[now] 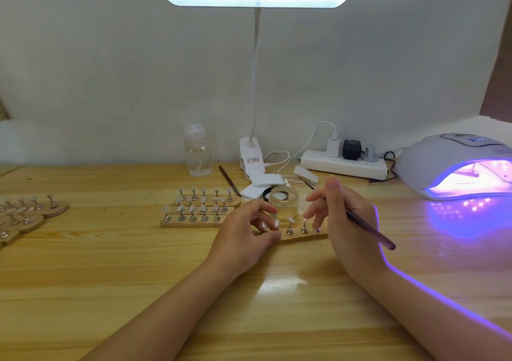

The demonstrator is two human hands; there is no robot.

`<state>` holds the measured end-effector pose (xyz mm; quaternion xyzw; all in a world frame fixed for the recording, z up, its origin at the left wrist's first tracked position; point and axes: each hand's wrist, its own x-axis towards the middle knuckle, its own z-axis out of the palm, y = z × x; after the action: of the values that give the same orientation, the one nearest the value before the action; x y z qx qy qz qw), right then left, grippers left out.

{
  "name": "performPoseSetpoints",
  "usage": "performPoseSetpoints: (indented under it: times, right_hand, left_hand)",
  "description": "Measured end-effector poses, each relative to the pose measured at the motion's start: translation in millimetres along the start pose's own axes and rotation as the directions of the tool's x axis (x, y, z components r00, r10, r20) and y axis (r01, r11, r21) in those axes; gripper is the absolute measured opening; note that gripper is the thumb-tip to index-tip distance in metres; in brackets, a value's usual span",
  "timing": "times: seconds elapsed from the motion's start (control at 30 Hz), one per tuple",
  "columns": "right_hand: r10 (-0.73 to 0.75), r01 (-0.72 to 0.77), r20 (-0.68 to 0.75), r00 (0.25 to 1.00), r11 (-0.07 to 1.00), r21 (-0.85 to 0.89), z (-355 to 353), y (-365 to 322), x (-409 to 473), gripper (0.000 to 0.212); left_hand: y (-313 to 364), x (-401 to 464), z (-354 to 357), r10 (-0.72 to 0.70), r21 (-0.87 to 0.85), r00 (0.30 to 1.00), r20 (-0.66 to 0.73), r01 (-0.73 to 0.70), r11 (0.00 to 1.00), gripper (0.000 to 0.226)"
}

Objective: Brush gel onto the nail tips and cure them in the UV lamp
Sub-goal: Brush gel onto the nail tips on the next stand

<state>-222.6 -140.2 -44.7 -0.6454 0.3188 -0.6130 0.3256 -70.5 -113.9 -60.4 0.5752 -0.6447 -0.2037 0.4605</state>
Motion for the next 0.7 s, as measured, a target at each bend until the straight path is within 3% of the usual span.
performPoseSetpoints:
  times: [0.27, 0.53, 0.7]
  right_hand:
    - [0.076, -0.076, 0.011, 0.997, 0.995, 0.059, -3.0, -0.4, 12.3, 0.049]
    - [0.063, -0.063, 0.010, 0.998, 0.997, -0.035, -4.2, -2.1, 39.7, 0.045]
    - [0.099, -0.050, 0.176, 0.979, 0.964, -0.263, 0.7, -3.7, 66.6, 0.038]
  left_hand:
    - [0.3, -2.5, 1.0, 0.052, 0.077, 0.999, -0.009, -0.051, 0.996, 0.036]
    - [-0.4, -5.3, 3.2, 0.176, 0.174, 0.984, -0.030, -0.169, 0.970, 0.031]
    - [5.9, -6.6, -0.6, 0.231, -0.001, 0.962, -0.145, -0.234, 0.972, 0.039]
